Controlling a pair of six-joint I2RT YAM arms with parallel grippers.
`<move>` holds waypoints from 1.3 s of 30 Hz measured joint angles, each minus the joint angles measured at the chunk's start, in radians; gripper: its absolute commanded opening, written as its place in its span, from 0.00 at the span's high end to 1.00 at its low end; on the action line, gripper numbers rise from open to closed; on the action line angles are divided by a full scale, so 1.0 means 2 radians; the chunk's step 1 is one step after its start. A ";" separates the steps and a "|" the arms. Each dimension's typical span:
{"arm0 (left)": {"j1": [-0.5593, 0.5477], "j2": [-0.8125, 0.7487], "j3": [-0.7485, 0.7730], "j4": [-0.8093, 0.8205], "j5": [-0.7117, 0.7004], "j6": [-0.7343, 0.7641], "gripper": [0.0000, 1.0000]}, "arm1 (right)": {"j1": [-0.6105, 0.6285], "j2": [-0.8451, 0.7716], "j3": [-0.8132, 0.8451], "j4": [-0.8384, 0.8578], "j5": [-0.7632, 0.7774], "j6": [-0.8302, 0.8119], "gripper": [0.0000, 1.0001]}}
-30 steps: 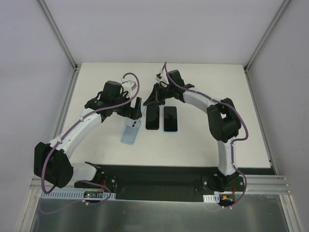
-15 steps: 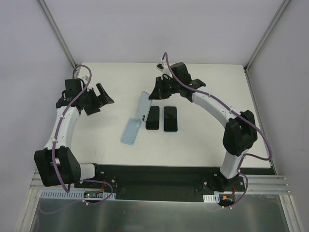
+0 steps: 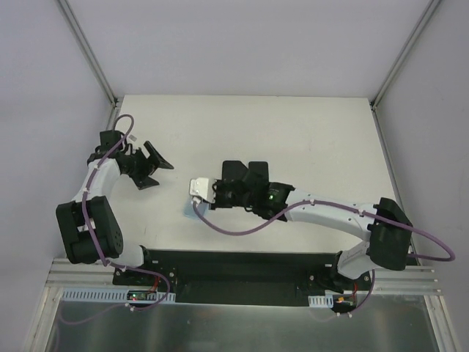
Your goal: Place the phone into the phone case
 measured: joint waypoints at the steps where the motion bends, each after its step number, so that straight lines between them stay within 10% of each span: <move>1: -0.005 0.002 -0.003 0.000 0.002 0.003 0.18 | 0.008 -0.004 -0.020 0.015 0.014 -0.023 0.99; 19: -0.049 0.073 -0.022 0.016 0.031 0.014 0.32 | 0.110 0.068 -0.157 0.261 0.133 -0.402 0.99; 39: -0.073 0.102 -0.050 0.041 0.050 -0.012 0.48 | 0.141 0.196 -0.211 0.426 0.199 -0.499 0.98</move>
